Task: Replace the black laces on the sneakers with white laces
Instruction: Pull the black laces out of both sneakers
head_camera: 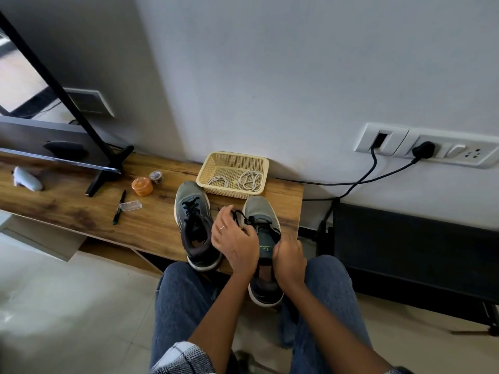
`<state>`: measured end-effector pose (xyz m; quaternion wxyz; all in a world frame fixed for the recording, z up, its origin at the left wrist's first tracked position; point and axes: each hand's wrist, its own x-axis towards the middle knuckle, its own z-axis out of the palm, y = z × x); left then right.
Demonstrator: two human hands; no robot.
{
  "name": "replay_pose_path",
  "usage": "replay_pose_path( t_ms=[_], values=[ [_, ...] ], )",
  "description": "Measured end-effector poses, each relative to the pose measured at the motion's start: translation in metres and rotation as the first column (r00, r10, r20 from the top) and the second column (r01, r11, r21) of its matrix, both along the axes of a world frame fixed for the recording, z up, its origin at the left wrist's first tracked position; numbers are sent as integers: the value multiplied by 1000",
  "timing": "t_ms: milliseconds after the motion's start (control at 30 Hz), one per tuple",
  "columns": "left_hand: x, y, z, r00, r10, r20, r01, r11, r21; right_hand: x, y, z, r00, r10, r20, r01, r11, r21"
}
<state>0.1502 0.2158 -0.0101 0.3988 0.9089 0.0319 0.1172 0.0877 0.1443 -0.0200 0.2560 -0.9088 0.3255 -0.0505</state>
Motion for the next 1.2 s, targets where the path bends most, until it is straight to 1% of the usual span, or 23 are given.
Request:
replay_pose_path(
  t_ms=[33,67,100,167,200,267,367,433,500,567,633,733,867,933,1000,1067,1133,1200],
  values=[
    [-1,2,-4,994,-101,49,95,988,118,0,1,0,1000,10,-1,-10,1000,-3],
    [-2,4,-9,974,-211,79,190,958,215,0,2,1,1000,22,-1,-22,1000,-3],
    [0,4,-15,947,-309,88,271,916,297,0,2,1,1000,29,-1,-29,1000,-2],
    [3,3,-23,896,-440,62,370,815,445,0,3,2,999,33,-4,-33,999,0],
    [4,2,-26,881,-471,38,390,770,505,0,3,3,999,33,-12,-33,999,0],
    [7,1,-26,885,-466,12,376,728,573,0,3,5,999,39,-37,-39,999,-8],
    [10,0,-22,900,-436,-6,345,705,620,0,4,6,997,53,-53,-54,998,-18],
    [13,-2,-21,911,-413,0,330,728,602,-1,5,7,998,53,-45,-54,999,-8],
    [13,-4,-20,926,-377,1,323,795,513,-2,5,9,997,59,-41,-59,998,4],
    [9,-4,-19,945,-326,-7,309,891,333,-2,5,10,996,74,-44,-74,997,12],
    [5,-1,-18,958,-286,-7,283,945,162,-2,5,11,995,83,-46,-83,997,11],
    [2,-1,-12,981,-195,-17,195,981,-13,-2,5,11,995,81,-51,-80,997,20],
    [-2,-5,-7,997,-63,-55,51,980,-194,-2,6,12,996,67,-65,-67,998,13],
    [-3,-6,-5,997,30,-75,-52,949,-309,-2,6,12,995,66,-75,-65,998,14],
    [-2,-7,-6,986,117,-122,-158,889,-430,-2,6,13,995,62,-79,-62,998,6],
    [0,-9,-6,973,197,-121,-232,819,-525,-1,6,12,995,55,-88,-56,998,-10],
    [6,-11,-6,934,335,-124,-335,704,-626,-1,6,10,996,34,-79,-36,999,-18],
    [16,-9,-1,874,444,-199,-442,555,-704,-3,5,8,999,-6,-37,5,1000,-16]
  ],
)
